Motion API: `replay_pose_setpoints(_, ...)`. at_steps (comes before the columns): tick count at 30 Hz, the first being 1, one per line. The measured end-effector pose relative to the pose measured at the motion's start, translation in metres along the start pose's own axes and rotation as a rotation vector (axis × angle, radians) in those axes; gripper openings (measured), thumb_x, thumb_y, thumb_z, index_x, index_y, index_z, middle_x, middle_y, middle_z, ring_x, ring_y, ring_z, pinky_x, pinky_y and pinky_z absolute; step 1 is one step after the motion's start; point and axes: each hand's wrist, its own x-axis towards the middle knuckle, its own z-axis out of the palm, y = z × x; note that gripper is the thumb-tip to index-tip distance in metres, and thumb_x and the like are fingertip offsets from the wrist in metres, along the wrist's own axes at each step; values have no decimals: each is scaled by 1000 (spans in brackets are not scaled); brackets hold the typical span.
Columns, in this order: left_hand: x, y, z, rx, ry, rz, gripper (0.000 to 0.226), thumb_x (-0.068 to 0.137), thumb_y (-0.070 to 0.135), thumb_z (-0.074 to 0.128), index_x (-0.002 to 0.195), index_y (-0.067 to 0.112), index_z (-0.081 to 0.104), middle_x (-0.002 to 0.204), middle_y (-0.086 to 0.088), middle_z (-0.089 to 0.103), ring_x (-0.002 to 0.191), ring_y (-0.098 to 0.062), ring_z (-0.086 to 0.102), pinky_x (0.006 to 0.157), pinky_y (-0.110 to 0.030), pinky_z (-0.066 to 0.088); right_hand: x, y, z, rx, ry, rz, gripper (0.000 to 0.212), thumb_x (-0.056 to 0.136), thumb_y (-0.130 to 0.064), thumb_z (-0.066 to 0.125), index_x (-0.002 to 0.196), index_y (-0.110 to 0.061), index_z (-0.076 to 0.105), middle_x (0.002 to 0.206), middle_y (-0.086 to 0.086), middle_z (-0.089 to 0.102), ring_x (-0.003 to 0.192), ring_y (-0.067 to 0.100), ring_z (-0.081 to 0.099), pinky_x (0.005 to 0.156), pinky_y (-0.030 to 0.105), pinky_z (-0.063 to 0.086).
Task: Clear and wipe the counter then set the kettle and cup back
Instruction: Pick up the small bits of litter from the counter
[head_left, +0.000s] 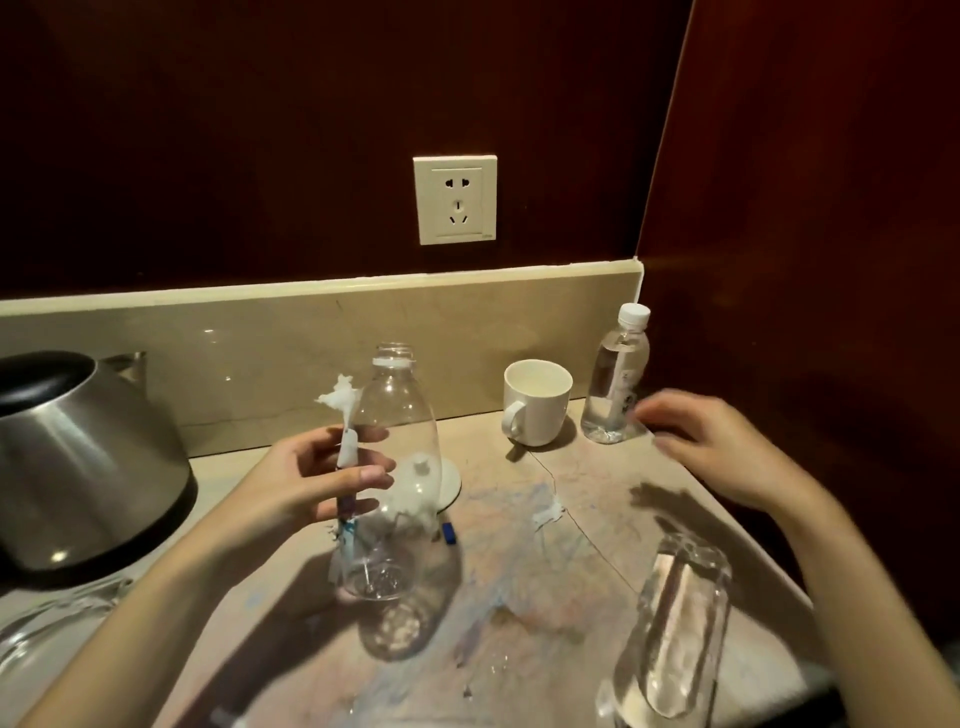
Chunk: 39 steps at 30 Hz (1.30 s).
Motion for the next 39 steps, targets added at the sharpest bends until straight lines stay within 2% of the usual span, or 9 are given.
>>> replay_pose_setpoints(4,-1,-3,-2,-28,-36,-3,62,49,22,83,107,9,65,93,-15,71,84,-23,72,64,-26,57,-59,-11,6,-165,-518,54,55,87,4,51,101,-48,66,119,-37,54,122,-24,33,112,18,25)
replay_pose_setpoints(9,-1,-5,2,-19,-74,-3,70,43,30,84,107,9,66,91,-11,73,86,-24,72,65,-27,58,-84,-23,10,-222,-590,129,64,81,7,56,112,-48,61,133,-32,46,136,-10,25,117,30,26)
replay_pose_setpoints(13,-3,-3,6,-26,-116,9,69,46,32,94,105,9,67,93,-14,72,84,-24,72,64,-28,58,-95,-27,20,-546,-671,35,66,81,2,61,129,-42,47,141,-21,36,142,1,11,120,33,0)
replay_pose_setpoints(16,-7,-1,7,-41,-126,-5,44,65,14,81,106,7,65,91,-13,71,84,-24,72,63,-26,58,-97,-30,25,-685,-633,-18,59,81,-13,67,128,-39,45,134,-18,39,132,3,26,119,35,13)
replay_pose_setpoints(19,-11,2,4,-11,-141,7,73,42,32,95,105,8,66,89,-11,73,89,-28,71,64,-27,58,-95,-32,26,-671,-602,-8,60,79,-30,72,131,-36,43,132,-18,41,125,4,36,115,34,20)
replay_pose_setpoints(28,-23,7,-5,28,-151,17,94,24,53,93,105,12,67,91,-11,73,88,-25,71,76,-37,60,-74,-64,43,478,-226,70,77,52,-65,79,115,-25,59,111,-9,69,103,12,66,87,36,55)
replay_pose_setpoints(31,-24,9,-8,25,-160,23,94,26,51,94,106,11,67,94,-13,72,90,-26,71,72,-34,60,-65,-78,55,647,-195,91,89,40,-70,81,111,-22,56,102,-12,72,93,11,69,66,25,57)
replay_pose_setpoints(35,-25,11,-13,4,-156,30,96,24,50,94,107,9,66,93,-14,72,88,-25,71,67,-29,58,-59,-86,61,664,-159,87,90,42,-69,80,112,-18,58,99,-7,73,89,11,70,61,22,54)
replay_pose_setpoints(39,-27,4,-16,-1,-146,21,99,23,52,94,107,8,66,92,-14,72,89,-27,71,67,-29,59,-52,-74,61,696,-55,139,45,67,-39,76,108,-25,62,102,-9,73,97,13,69,75,31,57)
